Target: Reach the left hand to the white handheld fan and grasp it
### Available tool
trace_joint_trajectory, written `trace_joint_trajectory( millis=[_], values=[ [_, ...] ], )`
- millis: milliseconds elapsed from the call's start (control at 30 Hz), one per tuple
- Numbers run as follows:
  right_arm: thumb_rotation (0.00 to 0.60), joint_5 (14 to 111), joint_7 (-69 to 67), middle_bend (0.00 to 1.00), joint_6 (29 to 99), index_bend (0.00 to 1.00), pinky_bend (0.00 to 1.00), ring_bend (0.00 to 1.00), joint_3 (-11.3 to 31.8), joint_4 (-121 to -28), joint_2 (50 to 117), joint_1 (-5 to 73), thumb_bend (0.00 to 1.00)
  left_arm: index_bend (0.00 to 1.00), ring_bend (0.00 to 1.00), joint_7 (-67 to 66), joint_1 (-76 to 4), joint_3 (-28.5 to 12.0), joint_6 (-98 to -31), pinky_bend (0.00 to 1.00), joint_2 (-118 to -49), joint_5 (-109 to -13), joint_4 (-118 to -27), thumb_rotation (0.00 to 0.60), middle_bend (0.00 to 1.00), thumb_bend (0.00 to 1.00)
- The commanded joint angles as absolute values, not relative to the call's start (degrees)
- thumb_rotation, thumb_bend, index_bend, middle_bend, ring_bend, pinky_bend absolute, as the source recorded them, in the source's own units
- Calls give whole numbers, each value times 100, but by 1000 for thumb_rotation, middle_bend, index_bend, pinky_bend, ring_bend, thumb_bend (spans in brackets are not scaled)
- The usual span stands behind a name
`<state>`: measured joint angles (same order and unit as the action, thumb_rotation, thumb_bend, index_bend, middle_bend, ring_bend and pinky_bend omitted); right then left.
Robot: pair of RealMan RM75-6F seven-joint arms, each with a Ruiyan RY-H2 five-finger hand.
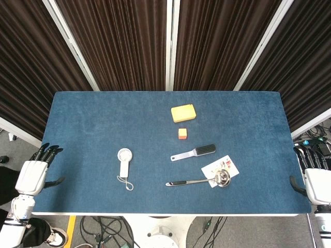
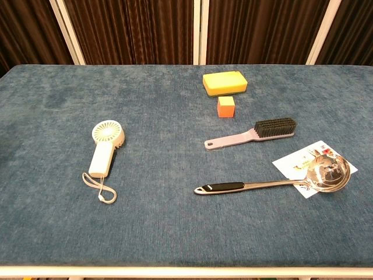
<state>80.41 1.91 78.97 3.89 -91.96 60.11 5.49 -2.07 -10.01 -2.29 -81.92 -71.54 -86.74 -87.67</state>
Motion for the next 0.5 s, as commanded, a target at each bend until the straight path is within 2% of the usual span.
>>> trace_joint_trajectory(
  millis=[33, 400, 500],
  values=[
    [600, 8028, 186, 2, 7866, 0, 0, 0, 383, -9183, 6016, 556, 305, 190, 62, -206, -997, -227, -8194, 264, -7154, -8668, -8767, 600, 148, 89],
    [600, 8010, 137, 2, 7900, 0, 0, 0, 408, -9170, 5983, 540, 305, 188, 62, -129, -1007, -185, -8197, 266, -7187, -8751, -8754, 600, 148, 89],
    [600, 8011, 134, 2, 7874, 0, 0, 0, 400, -9161, 5992, 549, 305, 186, 95, -98, -1007, -171, -8236, 310, -7196, -8814, -8746, 600, 170, 88]
  ],
)
